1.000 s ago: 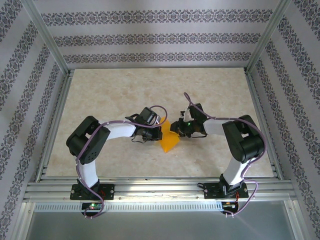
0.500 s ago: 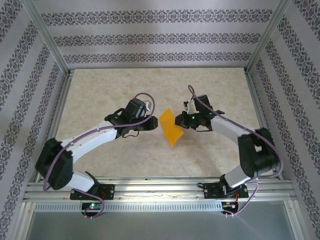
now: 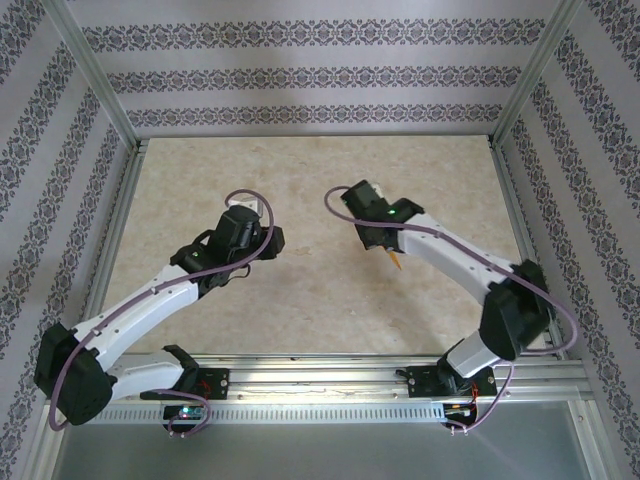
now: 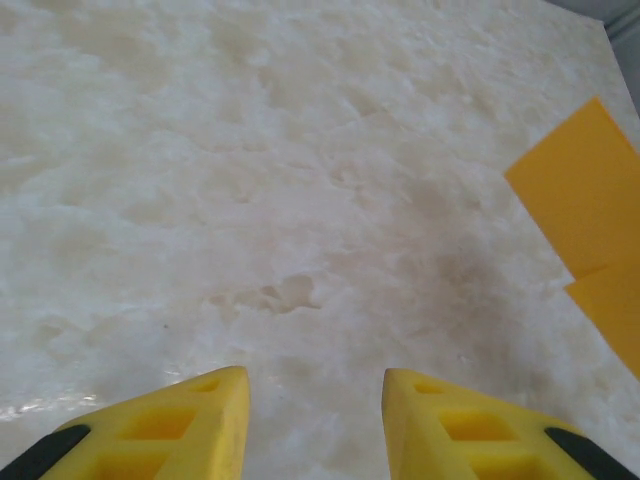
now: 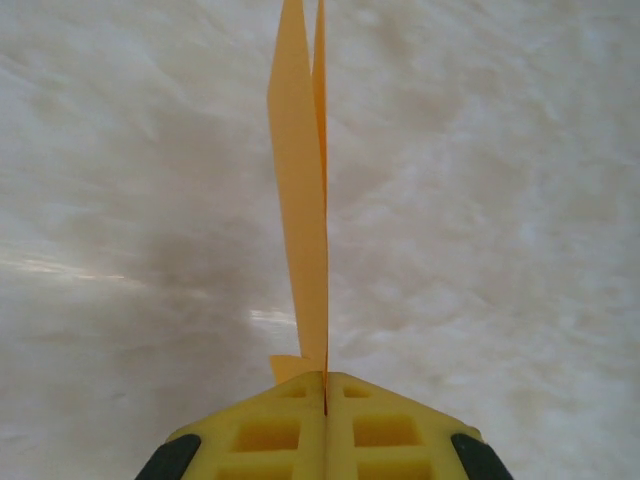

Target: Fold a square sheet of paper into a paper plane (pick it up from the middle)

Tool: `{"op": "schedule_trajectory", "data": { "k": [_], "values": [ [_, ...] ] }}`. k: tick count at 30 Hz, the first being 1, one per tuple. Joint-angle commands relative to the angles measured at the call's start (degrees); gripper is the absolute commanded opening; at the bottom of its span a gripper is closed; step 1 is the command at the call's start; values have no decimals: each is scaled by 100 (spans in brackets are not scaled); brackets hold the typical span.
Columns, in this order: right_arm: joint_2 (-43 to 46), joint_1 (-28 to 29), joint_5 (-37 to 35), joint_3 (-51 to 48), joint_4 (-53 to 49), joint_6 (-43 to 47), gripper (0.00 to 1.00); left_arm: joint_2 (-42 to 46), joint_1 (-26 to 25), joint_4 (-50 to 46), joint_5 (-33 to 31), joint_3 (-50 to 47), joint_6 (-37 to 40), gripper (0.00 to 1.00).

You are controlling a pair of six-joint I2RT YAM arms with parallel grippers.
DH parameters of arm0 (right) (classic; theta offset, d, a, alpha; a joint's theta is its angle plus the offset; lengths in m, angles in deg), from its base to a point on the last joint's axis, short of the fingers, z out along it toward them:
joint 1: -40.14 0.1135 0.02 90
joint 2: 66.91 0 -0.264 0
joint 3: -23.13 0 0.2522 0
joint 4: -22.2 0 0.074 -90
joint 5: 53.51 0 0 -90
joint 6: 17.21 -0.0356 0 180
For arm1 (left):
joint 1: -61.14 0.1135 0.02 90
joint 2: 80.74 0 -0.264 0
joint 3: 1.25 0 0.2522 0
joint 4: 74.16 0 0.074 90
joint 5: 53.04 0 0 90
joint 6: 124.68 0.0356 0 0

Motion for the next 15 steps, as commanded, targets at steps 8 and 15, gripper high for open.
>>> {"op": "schedule_trajectory", "data": {
  "k": [8,15],
  "values": [
    [-1723,1109,-308,832,-380,-544,0,1578,167,-755,-1900,-555,-594,38],
    [-2512,1497,974,1620,-419,-977,5,2300,242,-752,-2182,-869,-635,41]
  ]
}}
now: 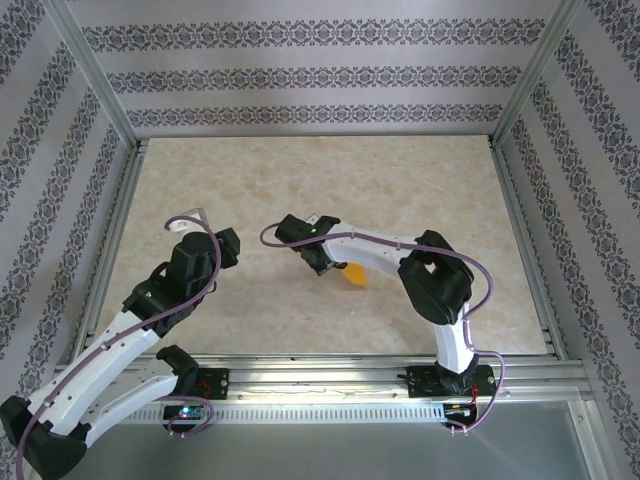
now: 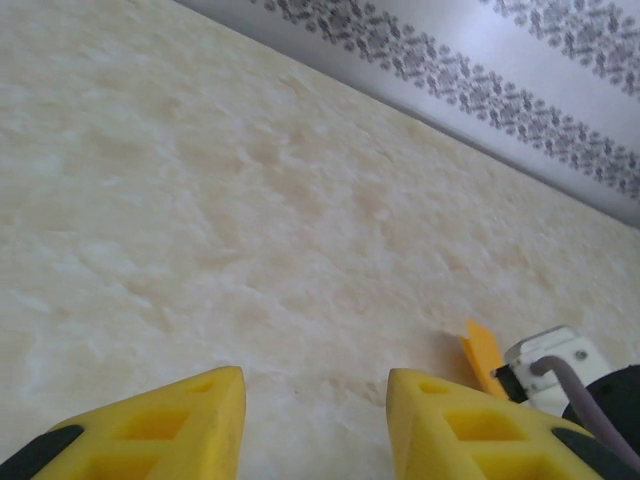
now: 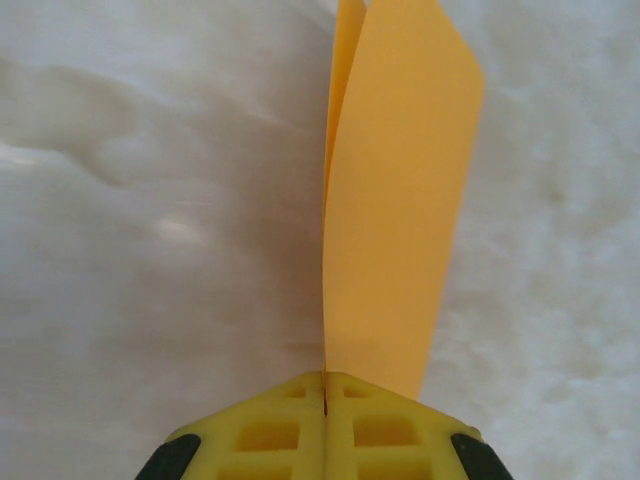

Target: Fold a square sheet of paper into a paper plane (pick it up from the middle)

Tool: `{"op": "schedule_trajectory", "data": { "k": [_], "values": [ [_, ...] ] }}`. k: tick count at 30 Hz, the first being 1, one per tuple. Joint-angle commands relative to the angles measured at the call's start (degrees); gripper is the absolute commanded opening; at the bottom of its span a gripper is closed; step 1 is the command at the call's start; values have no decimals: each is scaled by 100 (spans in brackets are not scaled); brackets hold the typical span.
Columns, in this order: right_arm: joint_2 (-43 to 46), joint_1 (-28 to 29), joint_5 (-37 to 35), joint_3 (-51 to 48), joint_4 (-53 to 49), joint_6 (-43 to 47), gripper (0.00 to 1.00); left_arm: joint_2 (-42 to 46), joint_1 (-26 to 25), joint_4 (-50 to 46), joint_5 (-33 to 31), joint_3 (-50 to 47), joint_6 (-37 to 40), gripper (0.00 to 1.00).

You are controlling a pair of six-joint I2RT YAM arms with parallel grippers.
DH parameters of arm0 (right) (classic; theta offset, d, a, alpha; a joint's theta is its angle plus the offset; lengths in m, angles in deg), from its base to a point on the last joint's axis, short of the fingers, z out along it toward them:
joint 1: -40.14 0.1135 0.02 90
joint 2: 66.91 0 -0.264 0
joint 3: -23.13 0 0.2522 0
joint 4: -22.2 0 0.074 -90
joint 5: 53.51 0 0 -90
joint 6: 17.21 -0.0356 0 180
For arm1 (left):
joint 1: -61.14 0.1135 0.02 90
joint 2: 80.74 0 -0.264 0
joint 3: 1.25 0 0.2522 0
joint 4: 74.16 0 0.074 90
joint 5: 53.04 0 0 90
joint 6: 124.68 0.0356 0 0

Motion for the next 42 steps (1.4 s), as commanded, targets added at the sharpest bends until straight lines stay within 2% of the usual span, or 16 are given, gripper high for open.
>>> {"op": "schedule_trajectory", "data": {
  "k": [1,5,7,12,13,15,16,18,20,21,22,26,31,34,39,42],
  "values": [
    [-166,94,854,330,-87,-328,6,62,89,-200,-233,-105,-127,41],
    [-127,15,1810,332,326,-420,19,-108,99,-153,-8,-84,-173,42],
    [-5,-124,2496,180,635,-499,26,-308,108,-42,288,-85,-67,45],
    [976,-678,4107,-972,2051,-946,42,-1070,185,-96,1218,84,5,45],
    [1237,-851,4404,-1280,2381,-1029,42,-1218,190,-7,1439,85,12,45],
    [1632,-1201,4368,-1858,2546,-1206,40,-1572,229,196,1938,102,4,45],
    [1807,-1429,4405,-2195,2698,-1235,36,-1795,239,292,2194,141,-6,43],
    [2046,-1933,5232,-2800,3200,-1369,25,-2230,255,486,2723,222,-70,37],
    [2228,-2463,6358,-3489,4308,-1866,12,-2578,255,984,3388,208,-206,32],
    [2294,-2621,6519,-3750,4739,-2117,8,-2708,250,1322,3688,148,-291,32],
    [2335,-2753,6612,-3943,4983,-2234,5,-2871,256,1621,3939,110,-397,32],
    [2209,-2915,6823,-3952,4833,-2032,2,-3537,265,1950,4566,287,-554,32],
    [1803,-2954,6778,-4024,5064,-2185,0,-4002,264,2310,4884,430,-821,31],
    [1574,-2957,6829,-4037,5157,-2239,0,-4218,266,2229,4952,566,-772,27],
    [1379,-2964,6822,-4171,5171,-2203,0,-4612,256,2075,5095,749,-685,27],
    [1295,-2947,6456,-4243,4808,-2071,0,-4813,252,2257,5253,763,-743,29]
  ]
}}
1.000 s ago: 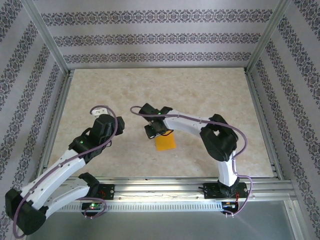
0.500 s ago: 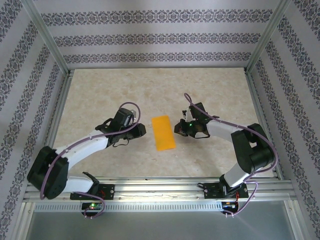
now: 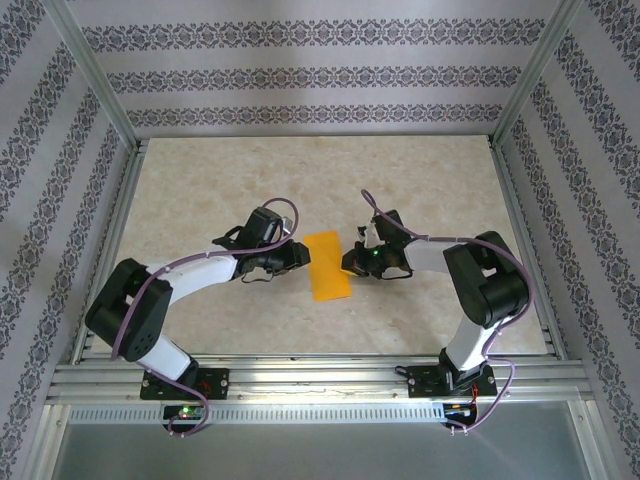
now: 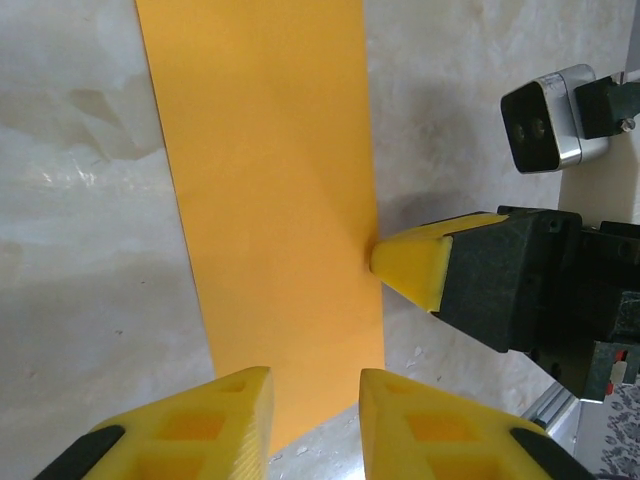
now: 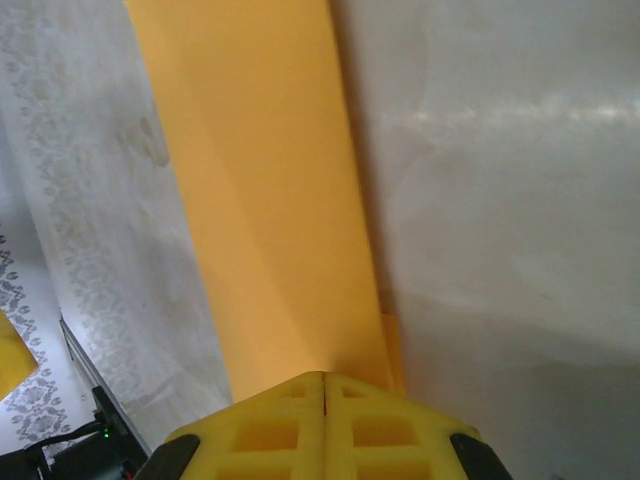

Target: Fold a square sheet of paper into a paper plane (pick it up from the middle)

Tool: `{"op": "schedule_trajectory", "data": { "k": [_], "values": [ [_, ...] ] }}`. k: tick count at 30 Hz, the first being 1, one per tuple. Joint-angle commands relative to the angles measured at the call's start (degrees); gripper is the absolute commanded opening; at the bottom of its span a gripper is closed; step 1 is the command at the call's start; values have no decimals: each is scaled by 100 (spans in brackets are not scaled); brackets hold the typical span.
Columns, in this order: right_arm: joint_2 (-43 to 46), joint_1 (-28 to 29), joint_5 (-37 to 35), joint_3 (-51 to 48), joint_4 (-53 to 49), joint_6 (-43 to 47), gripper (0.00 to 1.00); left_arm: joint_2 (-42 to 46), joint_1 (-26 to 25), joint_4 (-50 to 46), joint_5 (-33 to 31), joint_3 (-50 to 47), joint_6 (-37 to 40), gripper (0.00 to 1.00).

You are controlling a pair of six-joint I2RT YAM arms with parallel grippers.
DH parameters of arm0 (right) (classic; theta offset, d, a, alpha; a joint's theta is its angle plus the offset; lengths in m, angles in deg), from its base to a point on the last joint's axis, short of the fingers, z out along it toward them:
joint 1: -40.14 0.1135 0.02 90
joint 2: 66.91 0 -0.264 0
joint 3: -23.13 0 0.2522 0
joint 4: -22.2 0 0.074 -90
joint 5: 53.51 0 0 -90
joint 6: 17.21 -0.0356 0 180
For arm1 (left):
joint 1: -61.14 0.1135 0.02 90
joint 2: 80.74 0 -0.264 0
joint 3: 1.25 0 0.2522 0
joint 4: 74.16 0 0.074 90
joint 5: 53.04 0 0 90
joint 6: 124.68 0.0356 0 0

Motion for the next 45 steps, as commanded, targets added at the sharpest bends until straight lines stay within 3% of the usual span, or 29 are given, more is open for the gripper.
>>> {"op": "schedule_trajectory", "data": {
  "k": [1,8,25,39,45],
  "values": [
    [-150,-24,-271,-208,-223,113,0,-213,71,236,249,134,-82,29],
    [-315,-26,-334,-712,359,-337,0,-612,73,240,302,218,-14,35],
    [-223,-35,-364,-809,474,-468,1,-1287,66,430,421,389,-246,31],
    [-154,-25,-332,-782,463,-477,1,-1362,68,738,527,318,-346,17],
    [-10,-1,-172,-743,470,-276,7,-1185,73,413,292,376,-253,5]
  ]
}}
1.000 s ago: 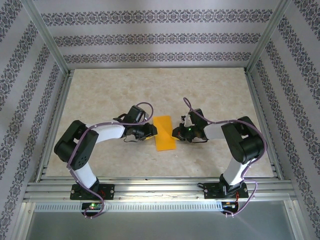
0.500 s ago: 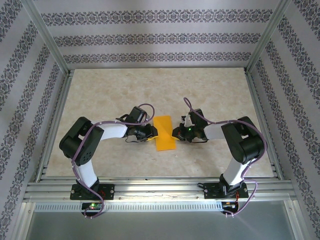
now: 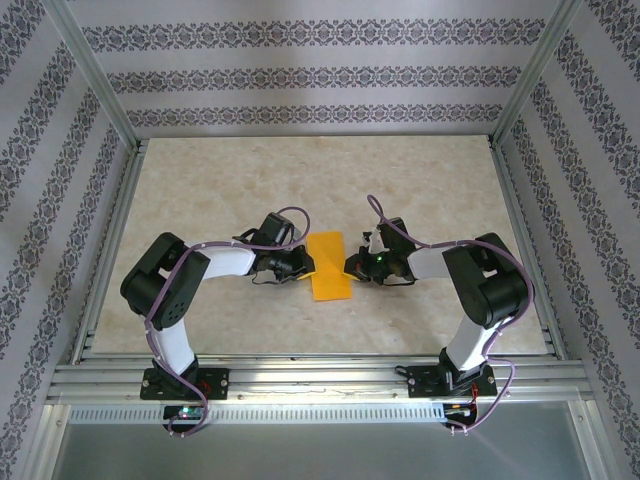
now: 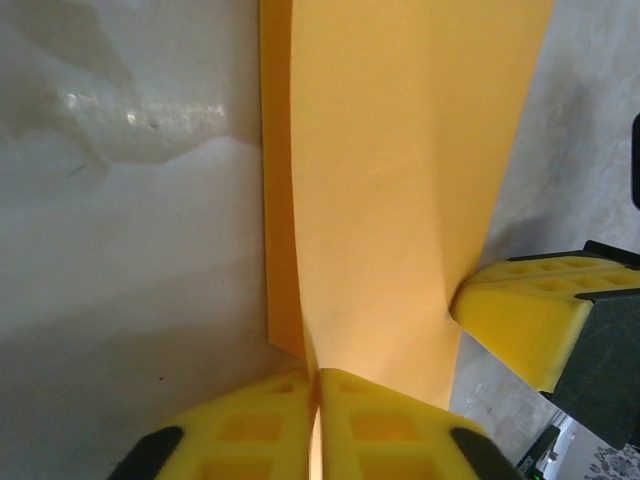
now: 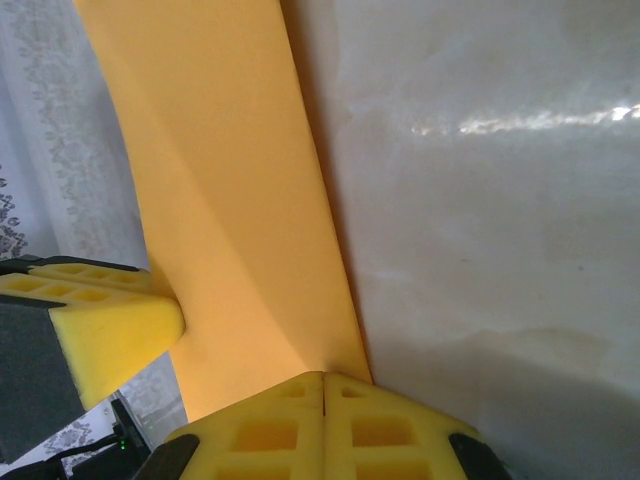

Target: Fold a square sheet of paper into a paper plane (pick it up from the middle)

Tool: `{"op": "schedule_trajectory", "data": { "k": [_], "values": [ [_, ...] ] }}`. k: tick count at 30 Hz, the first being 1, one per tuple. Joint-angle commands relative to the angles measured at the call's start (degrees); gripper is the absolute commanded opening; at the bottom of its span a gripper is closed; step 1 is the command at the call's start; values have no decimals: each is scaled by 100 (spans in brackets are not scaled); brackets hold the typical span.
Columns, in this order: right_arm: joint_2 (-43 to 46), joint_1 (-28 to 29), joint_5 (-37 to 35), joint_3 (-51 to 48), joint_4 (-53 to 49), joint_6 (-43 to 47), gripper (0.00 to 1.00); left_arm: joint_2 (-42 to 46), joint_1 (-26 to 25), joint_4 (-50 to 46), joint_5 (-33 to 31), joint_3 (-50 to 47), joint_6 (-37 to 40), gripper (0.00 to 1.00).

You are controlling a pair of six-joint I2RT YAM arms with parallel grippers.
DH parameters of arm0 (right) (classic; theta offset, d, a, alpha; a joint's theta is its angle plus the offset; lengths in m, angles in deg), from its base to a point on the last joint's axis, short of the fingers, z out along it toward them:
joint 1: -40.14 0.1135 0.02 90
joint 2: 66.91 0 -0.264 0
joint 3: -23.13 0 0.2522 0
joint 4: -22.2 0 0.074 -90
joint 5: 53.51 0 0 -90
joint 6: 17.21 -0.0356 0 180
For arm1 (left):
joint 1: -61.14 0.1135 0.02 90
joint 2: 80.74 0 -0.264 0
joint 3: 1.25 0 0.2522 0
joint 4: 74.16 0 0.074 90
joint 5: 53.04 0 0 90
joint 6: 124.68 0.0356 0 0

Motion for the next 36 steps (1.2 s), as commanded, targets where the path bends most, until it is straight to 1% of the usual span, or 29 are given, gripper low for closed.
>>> {"op": "schedule_trajectory", "data": {
  "k": [1,4,7,9,11,13,15,17,18,20,21,23,25,26,28,30,32,34,36],
  "values": [
    [11,52,-234,-144,-469,224,8,207,66,-129,-150,137,32,4],
    [281,64,-177,-118,-489,374,12,314,82,-198,-124,120,37,0],
    [811,68,-256,-139,-597,640,23,506,82,-261,-92,56,2,0],
    [1266,127,-464,-165,-751,983,27,645,98,-293,-33,-19,-76,0],
    [1736,309,-919,-228,-866,1453,30,738,129,-372,110,-38,-116,0],
    [2187,727,-1543,-357,-865,2184,33,796,143,-493,216,-23,-117,0],
    [2610,1390,-2323,-497,-790,3104,35,852,160,-562,300,-39,-130,0],
    [2935,2048,-2901,-662,-567,3977,37,917,167,-569,336,-62,-167,0],
    [3068,2373,-3176,-769,-407,4367,39,943,177,-566,337,-67,-178,0],
    [3210,2820,-3474,-983,-48,4969,40,981,195,-562,311,-75,-187,0],
    [3230,3014,-3716,-1084,157,5153,43,990,204,-559,308,-77,-191,0],
    [3194,3298,-3842,-1193,464,5432,45,975,213,-536,286,-82,-202,0],
    [3103,3623,-3973,-1177,562,5644,46,972,222,-479,278,-97,-228,0],
    [3037,3763,-4116,-1169,658,5658,48,981,222,-426,275,-108,-254,0],
    [2847,3984,-4688,-1087,712,5721,55,989,222,-355,284,-111,-296,0],
    [2555,4190,-5414,-993,748,5807,56,990,222,-320,301,-115,-314,0],
    [2313,4275,-5639,-914,710,5875,56,1003,229,-306,302,-119,-325,0],
    [2117,4342,-5976,-932,923,5851,56,998,240,-272,305,-127,-351,0],
    [1964,4343,-6090,-1011,1251,5805,56,996,240,-205,306,-160,-395,0]
  ]
}}
